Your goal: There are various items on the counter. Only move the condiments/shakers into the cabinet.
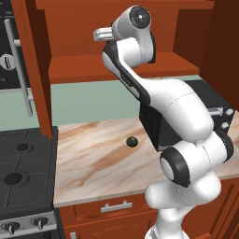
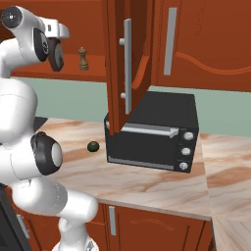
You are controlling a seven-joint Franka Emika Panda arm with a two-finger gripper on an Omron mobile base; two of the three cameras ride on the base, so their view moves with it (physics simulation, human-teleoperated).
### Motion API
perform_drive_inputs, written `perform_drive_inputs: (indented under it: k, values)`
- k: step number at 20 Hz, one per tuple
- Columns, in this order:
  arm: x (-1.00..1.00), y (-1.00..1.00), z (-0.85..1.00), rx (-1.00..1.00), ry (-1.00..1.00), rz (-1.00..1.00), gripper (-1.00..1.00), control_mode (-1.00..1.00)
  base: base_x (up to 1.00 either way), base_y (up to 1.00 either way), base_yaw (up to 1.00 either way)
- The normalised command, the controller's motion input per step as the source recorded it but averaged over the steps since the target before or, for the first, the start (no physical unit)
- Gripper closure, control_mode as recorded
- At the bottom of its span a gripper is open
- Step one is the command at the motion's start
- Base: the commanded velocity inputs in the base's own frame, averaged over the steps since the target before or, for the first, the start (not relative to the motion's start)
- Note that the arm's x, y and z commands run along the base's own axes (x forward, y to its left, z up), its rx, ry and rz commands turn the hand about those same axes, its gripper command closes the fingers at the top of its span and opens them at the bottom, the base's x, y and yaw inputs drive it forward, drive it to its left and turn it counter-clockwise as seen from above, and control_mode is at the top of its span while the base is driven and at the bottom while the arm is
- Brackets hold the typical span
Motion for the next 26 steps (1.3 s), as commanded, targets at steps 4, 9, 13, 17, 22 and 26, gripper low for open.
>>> perform_drive_inputs:
  k: [4, 9, 13, 17, 22, 26]
  values:
    - [0.52, 0.00, -0.19, 0.00, 0.00, 0.00, 1.00, -1.00, 0.00, 0.00, 0.00]
    - [0.44, 0.00, -0.27, 0.00, 0.01, 0.00, 1.00, -1.00, 0.00, 0.00, 0.00]
    - [0.36, 0.00, -0.24, 0.00, 0.01, 0.00, -1.00, -1.00, 0.00, 0.00, 0.00]
    - [0.29, 0.00, -0.11, 0.00, 0.00, 0.00, -1.00, -1.00, 0.00, 0.00, 0.00]
    - [0.26, 0.00, -0.06, 0.00, 0.00, 0.00, -1.00, -1.00, 0.00, 0.00, 0.00]
    - [0.02, 0.00, 0.00, 0.00, -0.02, 0.00, -1.00, -1.00, 0.00, 0.00, 0.00]
